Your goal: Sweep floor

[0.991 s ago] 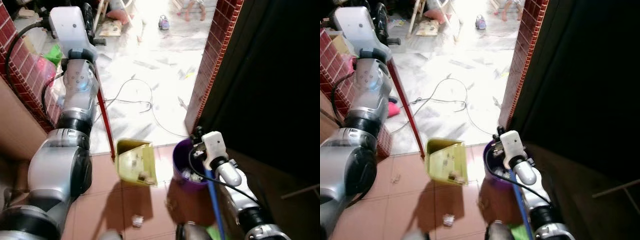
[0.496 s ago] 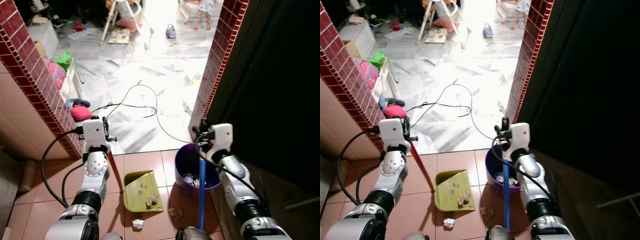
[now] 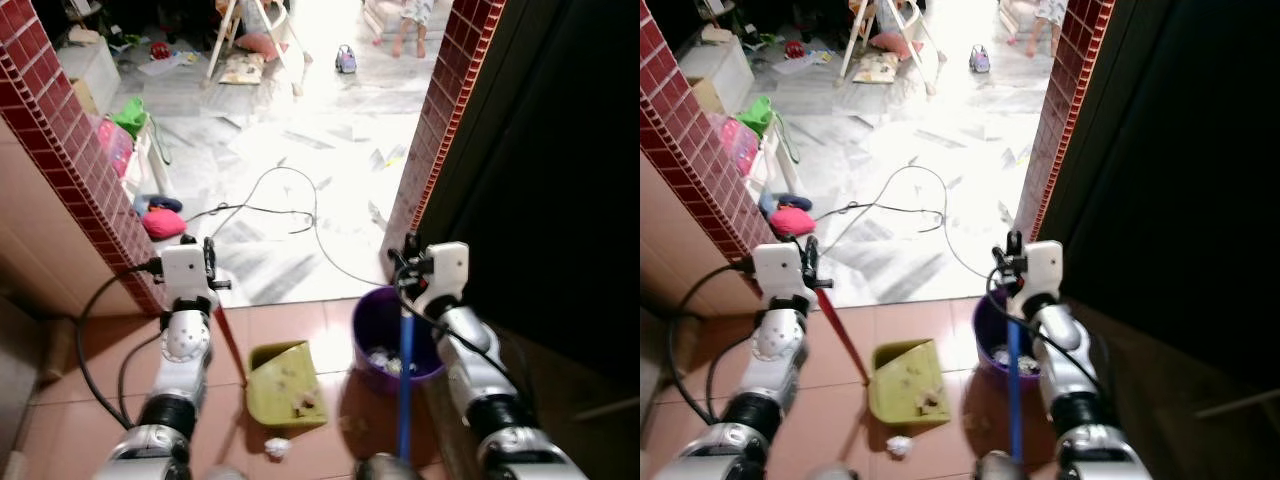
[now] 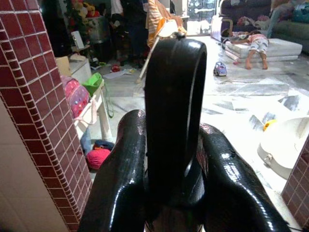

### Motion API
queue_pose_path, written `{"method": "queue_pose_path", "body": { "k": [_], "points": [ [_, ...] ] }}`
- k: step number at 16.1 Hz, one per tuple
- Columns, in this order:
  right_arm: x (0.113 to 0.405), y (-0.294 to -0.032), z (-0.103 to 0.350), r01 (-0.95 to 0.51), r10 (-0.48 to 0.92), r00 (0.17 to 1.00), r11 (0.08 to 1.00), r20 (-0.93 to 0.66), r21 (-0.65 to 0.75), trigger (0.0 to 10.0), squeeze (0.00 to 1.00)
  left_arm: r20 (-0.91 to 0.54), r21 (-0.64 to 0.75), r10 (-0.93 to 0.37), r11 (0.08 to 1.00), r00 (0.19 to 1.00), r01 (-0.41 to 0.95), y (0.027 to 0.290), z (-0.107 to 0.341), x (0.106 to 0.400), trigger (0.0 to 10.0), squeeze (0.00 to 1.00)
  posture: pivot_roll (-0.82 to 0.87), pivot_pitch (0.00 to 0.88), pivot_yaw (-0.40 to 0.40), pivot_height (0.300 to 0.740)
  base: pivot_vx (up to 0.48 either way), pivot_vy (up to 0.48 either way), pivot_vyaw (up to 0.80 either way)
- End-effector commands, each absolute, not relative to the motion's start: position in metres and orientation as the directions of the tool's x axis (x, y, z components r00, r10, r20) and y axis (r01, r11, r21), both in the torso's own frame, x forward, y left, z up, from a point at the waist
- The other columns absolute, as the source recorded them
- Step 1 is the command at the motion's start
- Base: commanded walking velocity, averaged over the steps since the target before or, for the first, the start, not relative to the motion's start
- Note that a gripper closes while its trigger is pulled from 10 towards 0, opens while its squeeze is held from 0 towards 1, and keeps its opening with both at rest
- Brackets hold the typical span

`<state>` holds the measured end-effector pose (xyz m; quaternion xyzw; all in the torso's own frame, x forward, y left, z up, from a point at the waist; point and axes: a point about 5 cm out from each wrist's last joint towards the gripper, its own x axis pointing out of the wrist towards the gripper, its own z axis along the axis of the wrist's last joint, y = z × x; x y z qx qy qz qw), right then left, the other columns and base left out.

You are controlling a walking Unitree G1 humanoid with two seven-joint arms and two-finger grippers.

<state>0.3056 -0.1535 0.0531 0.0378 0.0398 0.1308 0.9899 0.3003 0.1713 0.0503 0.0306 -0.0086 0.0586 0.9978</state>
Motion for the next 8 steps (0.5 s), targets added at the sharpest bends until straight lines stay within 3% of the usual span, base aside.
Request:
{"method": "queue_pose_path", "body": {
  "k": [1,8],
  "points": [
    [0.3092,-0.1506,0.0566,-0.225,0.233,0.971,0.963,-0.041,0.15,10.0,0.0,-0.092,0.106,0.072,0.992,0.993,-0.062,0.1676,0.0294,0.2897,10.0,0.0,-0.07,0.0,0.045,0.74,0.0,0.0,0.0],
    [0.3092,-0.1506,0.0566,-0.225,0.233,0.971,0.963,-0.041,0.15,10.0,0.0,-0.092,0.106,0.072,0.992,0.993,-0.062,0.1676,0.0294,0.2897,10.0,0.0,-0.07,0.0,0.045,0.74,0.0,0.0,0.0]
  ]
}}
